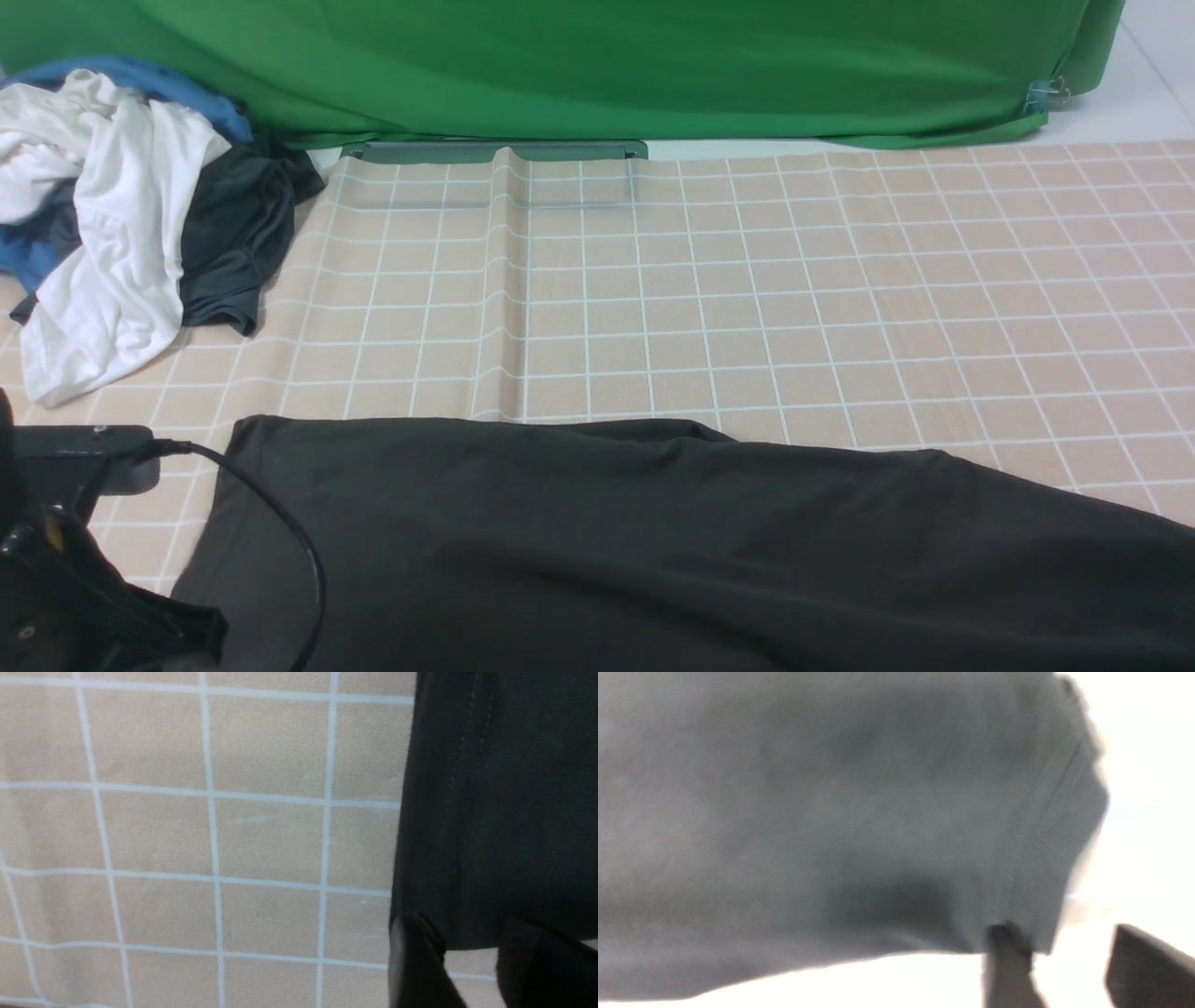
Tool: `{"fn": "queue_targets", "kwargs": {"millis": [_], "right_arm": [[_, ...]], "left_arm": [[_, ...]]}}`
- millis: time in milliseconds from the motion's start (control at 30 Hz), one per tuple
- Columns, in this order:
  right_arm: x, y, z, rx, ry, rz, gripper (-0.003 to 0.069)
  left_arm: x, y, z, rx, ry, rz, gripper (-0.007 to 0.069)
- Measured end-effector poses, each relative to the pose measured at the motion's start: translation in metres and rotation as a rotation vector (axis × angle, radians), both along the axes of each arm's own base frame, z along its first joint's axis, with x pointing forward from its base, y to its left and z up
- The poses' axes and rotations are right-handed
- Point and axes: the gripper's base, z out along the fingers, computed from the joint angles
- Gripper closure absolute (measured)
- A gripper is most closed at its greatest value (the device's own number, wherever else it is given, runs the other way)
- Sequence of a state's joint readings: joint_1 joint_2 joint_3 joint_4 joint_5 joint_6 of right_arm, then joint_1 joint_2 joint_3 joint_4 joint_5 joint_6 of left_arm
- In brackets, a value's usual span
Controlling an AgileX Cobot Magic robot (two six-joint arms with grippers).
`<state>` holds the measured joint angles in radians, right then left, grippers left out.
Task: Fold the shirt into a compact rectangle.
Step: 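Pull the folded dark garment lengthwise by its ends to straighten it flat on the table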
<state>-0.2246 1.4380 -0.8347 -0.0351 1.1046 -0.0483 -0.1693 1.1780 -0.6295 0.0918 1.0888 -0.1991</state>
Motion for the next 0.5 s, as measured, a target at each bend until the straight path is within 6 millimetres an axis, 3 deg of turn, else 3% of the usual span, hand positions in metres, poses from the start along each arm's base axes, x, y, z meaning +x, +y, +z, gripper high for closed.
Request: {"fn": "queue_targets", "kwargs": {"millis": [67, 133, 267, 367, 467, 500], "right_arm": [[0.003, -0.001, 0.004, -0.005, -0.016, -0.012, 0.0213], [0.009, 0.0, 0.012, 0.009, -0.05, -0.04, 0.0192], [0.027, 0.02, 0.03, 0.113, -0.155, -0.008, 0.019], [0.043, 0.054, 0.043, 0.17, -0.275, 0.126, 0.019], [0.058, 0.095, 0.048, 0.19, -0.381, 0.286, 0.019], [0.064, 0.11, 0.048, 0.197, -0.406, 0.349, 0.019]], "left_arm": [[0.003, 0.003, 0.004, 0.031, -0.018, -0.016, 0.02], [0.009, 0.002, 0.012, 0.03, -0.055, -0.014, 0.0144], [0.026, -0.01, 0.033, -0.096, -0.178, -0.005, 0.0106], [0.036, -0.025, 0.044, -0.242, -0.245, -0.057, 0.0195], [0.044, -0.034, 0.04, -0.327, -0.225, -0.054, 0.0361], [0.047, -0.035, 0.036, -0.335, -0.202, -0.05, 0.0453]]}}
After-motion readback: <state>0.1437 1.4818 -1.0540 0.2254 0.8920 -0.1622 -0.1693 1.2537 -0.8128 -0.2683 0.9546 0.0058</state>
